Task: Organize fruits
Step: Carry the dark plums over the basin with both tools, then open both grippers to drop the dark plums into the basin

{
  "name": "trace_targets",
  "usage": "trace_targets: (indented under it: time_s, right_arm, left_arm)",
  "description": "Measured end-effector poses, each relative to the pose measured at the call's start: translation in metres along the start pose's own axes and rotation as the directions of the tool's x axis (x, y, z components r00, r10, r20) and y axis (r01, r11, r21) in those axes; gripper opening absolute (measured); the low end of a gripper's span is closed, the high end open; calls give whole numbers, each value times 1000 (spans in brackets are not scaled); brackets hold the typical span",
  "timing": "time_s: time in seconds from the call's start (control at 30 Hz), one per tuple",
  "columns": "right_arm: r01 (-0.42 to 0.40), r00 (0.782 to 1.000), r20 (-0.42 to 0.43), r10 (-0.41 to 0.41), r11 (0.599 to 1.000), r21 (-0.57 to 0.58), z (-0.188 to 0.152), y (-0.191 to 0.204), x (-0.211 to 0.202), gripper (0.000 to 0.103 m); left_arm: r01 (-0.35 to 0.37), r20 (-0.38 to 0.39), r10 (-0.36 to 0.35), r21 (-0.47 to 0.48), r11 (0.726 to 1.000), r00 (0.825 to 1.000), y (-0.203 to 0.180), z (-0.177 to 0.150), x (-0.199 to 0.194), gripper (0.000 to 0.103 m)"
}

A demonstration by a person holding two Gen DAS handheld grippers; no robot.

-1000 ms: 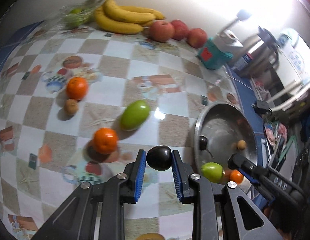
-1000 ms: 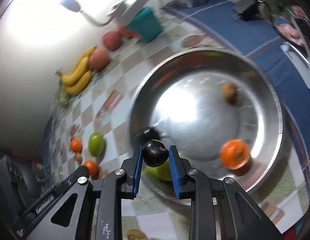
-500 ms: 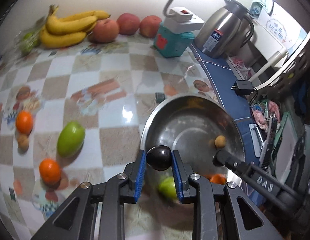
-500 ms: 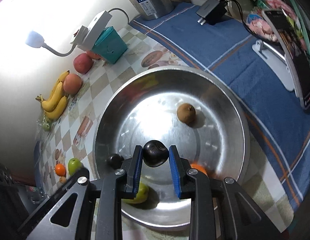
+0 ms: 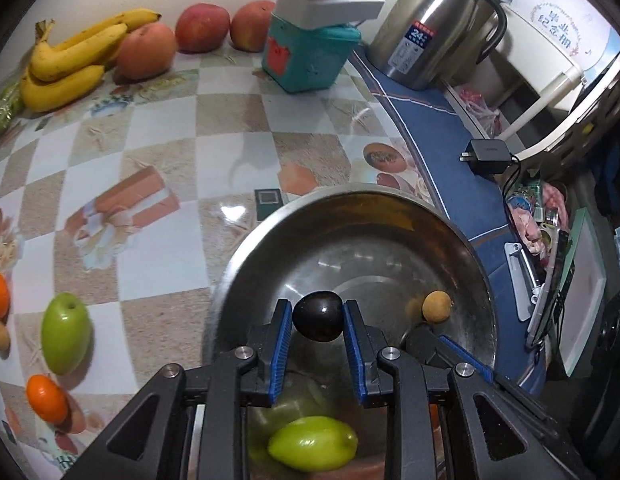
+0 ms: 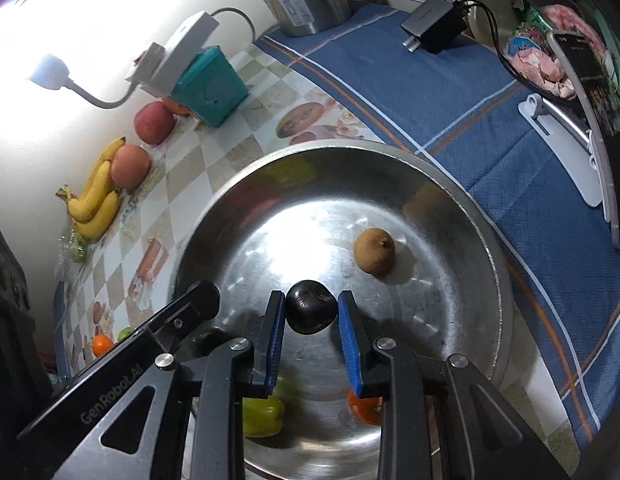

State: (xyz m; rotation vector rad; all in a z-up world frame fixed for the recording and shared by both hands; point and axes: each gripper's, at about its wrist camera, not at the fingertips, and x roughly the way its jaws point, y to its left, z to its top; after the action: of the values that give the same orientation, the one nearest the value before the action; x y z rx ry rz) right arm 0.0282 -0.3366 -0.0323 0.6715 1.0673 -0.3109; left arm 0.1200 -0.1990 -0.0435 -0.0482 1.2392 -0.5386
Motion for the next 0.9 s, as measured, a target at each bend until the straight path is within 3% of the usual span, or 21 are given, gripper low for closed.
trace_targets:
  time_s: [0.3, 0.43, 0.77, 0.9]
  right_arm:
    - [29, 999, -25, -28, 999, 29, 0, -10, 7, 29]
    - [40, 999, -30, -40, 999, 27, 0, -9, 6, 29]
    - [34, 999, 29, -34, 999, 7, 0, 1, -19, 29]
    - [35, 997, 66, -34, 999, -18, -3, 9, -35, 29]
  left_arm:
    - [-7, -14, 7, -17, 1000, 1000, 2, 0, 9, 31]
    - [-11, -21, 10, -54, 999, 1000, 8, 1, 6, 58]
    - [62, 40, -59, -73, 995, 997, 7, -1, -34, 67]
    - [34, 76, -29, -71, 997, 997, 13, -6, -56, 72]
